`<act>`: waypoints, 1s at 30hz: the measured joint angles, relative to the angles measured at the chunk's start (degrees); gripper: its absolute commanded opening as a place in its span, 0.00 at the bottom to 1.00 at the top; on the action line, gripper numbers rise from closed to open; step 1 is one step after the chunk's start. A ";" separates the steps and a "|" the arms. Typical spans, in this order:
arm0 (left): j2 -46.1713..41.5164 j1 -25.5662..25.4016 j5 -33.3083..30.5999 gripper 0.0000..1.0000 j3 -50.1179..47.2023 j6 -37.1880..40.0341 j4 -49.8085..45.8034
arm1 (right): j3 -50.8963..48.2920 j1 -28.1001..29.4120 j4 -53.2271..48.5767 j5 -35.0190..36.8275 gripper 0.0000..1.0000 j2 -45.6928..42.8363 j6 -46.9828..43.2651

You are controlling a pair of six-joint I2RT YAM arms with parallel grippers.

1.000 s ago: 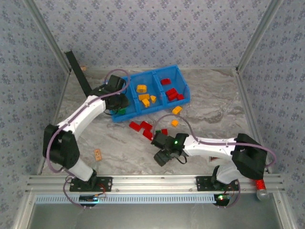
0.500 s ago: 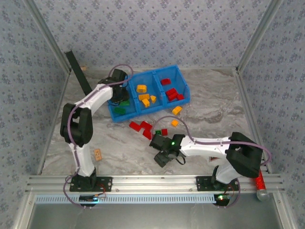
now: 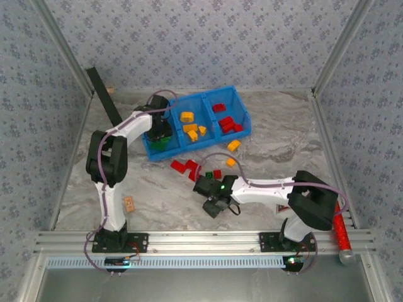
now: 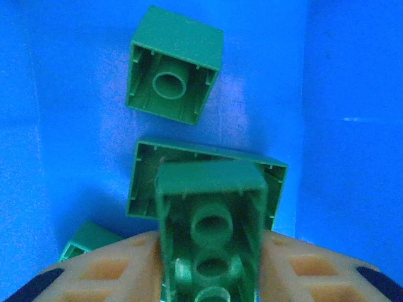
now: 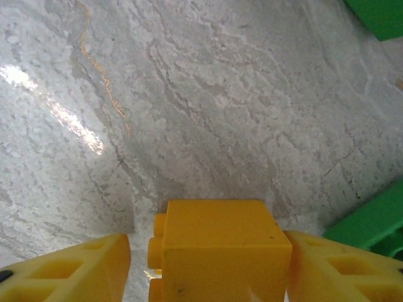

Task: Sort the legos into containers by color
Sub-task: Place the lego in the container.

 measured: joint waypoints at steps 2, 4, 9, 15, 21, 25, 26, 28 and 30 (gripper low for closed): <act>0.00 0.00 0.02 0.46 0.00 -0.04 0.02 | 0.00 0.00 -0.04 0.00 0.55 0.02 -0.20; 0.00 0.02 0.04 0.49 0.00 -0.13 0.00 | 0.00 0.00 -0.24 0.02 0.52 0.02 -0.28; -0.70 0.11 0.48 0.53 0.00 0.02 -0.13 | 0.00 -0.22 -0.63 -0.02 0.43 -0.24 -0.31; -5.84 0.11 0.68 0.56 0.00 0.87 -0.70 | 0.09 -3.78 -2.56 -1.49 0.42 -4.04 -0.35; -14.51 0.11 1.55 0.57 0.00 2.93 -2.58 | 4.13 -11.17 -3.74 -3.91 0.41 -9.14 -2.03; -20.68 0.11 2.16 0.59 -1.11 3.58 -3.54 | 8.70 -16.76 -3.74 -5.03 0.41 -9.70 -4.42; -22.64 0.11 2.21 0.60 -2.14 3.67 -3.61 | 10.08 -18.25 -3.72 -5.14 0.41 -9.66 -5.05; -26.71 0.02 2.29 0.61 -5.03 3.65 -3.82 | 13.00 -20.68 -3.74 -5.14 0.41 -9.20 -6.27; -30.88 -0.31 2.34 0.61 -8.79 3.34 -4.59 | 17.18 -22.95 -3.67 -5.11 0.41 -7.80 -7.65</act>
